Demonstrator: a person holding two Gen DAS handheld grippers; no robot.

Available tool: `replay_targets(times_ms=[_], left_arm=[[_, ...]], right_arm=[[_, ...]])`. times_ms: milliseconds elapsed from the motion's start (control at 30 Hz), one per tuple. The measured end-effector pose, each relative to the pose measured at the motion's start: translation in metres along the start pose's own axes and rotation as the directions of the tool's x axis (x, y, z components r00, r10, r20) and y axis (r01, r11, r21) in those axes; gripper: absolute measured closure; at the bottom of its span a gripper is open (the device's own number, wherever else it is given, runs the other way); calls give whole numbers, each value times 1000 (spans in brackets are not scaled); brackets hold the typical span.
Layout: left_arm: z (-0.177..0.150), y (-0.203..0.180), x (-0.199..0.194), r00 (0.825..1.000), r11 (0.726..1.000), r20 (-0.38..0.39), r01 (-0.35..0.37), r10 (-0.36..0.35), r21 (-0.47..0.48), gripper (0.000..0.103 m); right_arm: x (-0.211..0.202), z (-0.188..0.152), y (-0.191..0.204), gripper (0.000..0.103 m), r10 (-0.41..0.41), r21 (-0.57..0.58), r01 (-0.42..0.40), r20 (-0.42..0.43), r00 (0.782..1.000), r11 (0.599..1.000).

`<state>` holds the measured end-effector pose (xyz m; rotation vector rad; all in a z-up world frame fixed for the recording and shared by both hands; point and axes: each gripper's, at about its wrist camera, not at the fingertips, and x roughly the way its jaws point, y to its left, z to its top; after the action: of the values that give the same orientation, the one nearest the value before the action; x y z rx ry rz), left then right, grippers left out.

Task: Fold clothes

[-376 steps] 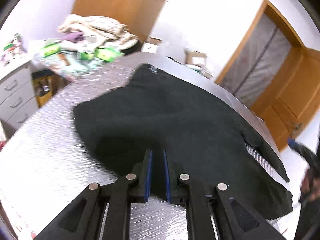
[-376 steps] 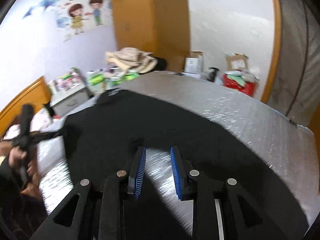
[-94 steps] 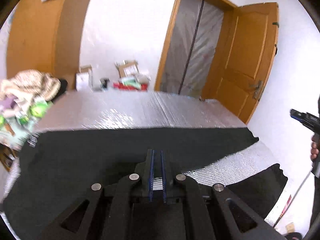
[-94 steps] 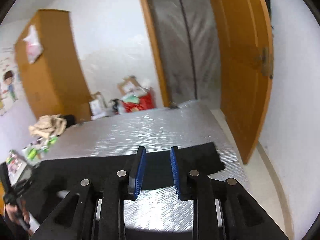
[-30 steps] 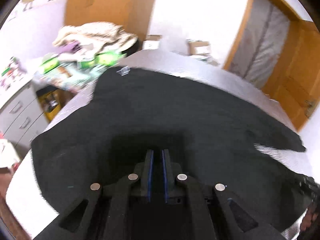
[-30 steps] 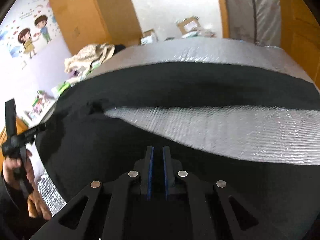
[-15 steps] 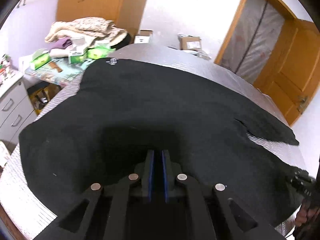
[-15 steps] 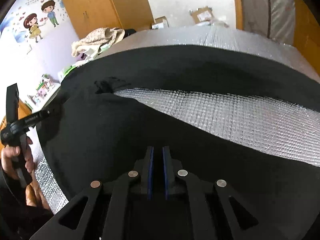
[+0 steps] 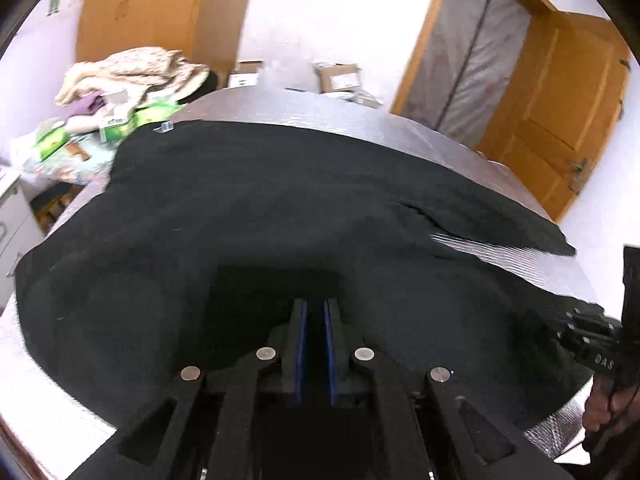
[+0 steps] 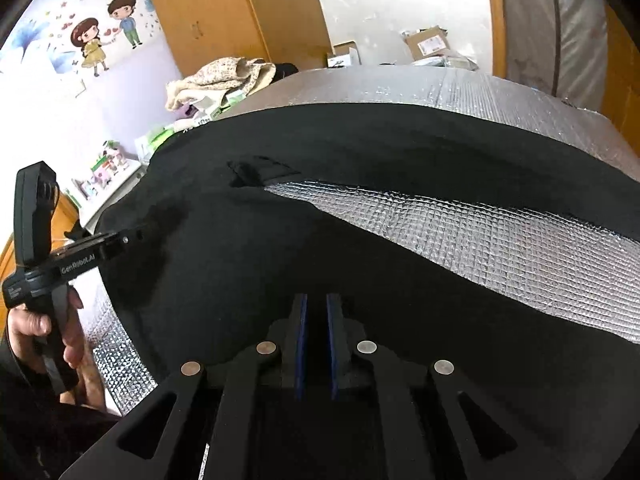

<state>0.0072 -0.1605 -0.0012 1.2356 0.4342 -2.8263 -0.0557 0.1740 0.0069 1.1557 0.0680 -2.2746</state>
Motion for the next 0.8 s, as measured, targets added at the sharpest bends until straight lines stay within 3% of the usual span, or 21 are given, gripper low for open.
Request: replay_targets(times_ms=[167,300,567,700,800], left_arm=[[-5,-1,-3,1000,1000,-20,-10,10,12,96],[4,1,-11,1000,1000,17,-26,25,11,96],[57,35,-23,984,989,104,-137,142,-47,96],[87,52,-5,979,984,106,-166,173,-66,96],[103,68,20,984,983,66,-156,163,-99,96]], right_arm=[[2,-1,-3,93,4,4,-4,-17,1000,1000],[-3,0,-2,93,17,-6,-17,3,1000,1000],[-3,8,-6,93,11,-1,-11,17,1000,1000],[-4,15,-9,93,7,-1,-7,31,1000,1000],[-4,19,-10,93,7,1,-7,38,999,1000]])
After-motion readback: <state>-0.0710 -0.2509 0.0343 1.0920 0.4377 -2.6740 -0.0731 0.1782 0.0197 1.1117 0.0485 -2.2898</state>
